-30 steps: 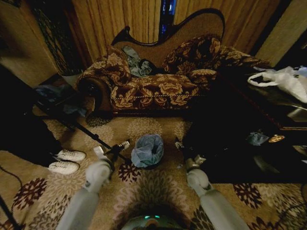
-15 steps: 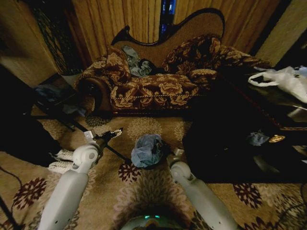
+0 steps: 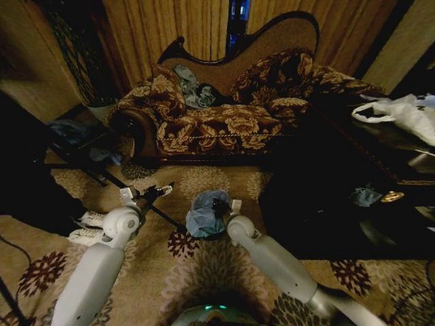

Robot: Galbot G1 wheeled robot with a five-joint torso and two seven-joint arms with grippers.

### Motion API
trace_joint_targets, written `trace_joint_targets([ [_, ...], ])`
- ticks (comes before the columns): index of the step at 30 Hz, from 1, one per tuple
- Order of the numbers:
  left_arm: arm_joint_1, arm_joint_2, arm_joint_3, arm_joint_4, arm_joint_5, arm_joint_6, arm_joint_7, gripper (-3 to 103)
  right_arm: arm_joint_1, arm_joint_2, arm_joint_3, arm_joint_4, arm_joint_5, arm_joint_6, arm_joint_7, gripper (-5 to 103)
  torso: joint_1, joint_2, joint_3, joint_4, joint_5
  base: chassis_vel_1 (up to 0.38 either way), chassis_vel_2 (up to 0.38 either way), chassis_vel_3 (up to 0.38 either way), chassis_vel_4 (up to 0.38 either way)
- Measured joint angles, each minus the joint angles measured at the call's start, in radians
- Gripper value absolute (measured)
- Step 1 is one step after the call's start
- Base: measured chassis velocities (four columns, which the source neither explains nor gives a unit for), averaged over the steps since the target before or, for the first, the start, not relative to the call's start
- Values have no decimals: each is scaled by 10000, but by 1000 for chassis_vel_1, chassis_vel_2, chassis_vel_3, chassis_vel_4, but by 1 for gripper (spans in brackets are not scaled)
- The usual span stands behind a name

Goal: Place a garbage bag over the trash bin.

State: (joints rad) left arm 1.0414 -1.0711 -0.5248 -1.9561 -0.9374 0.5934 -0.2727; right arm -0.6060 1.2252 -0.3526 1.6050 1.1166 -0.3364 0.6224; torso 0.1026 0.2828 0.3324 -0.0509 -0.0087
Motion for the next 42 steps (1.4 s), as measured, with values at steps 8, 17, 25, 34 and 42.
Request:
trace_joint_targets([
  [8,137,-368,45,-159,71,-18,1,100,354,468,-602,-814,215,-19,57,0,-1,0,0,0,2,0,0,0,0],
  [17,770,-607,147,-475,473,-192,50,100,477,1381,-579,-2089,-331,169,-358,0,-2,0,0,1,2,0,0,0,0],
  [25,1118,-753,-45,-604,537,-270,23,100,497,1060,-607,-1315,-302,194,9,0,-2,0,-1,0,2,0,0,0,0],
  [34,990,-851,-468,-197,365,-317,242,100,1009,445,-446,-925,-540,110,-63,0,-2,0,-1,2,2,0,0,0,0],
  [42,723,-874,-395,-108,296,-333,361,100,1482,-266,-767,-775,975,-807,41,0,-2,0,-1,1,3,0,0,0,0],
])
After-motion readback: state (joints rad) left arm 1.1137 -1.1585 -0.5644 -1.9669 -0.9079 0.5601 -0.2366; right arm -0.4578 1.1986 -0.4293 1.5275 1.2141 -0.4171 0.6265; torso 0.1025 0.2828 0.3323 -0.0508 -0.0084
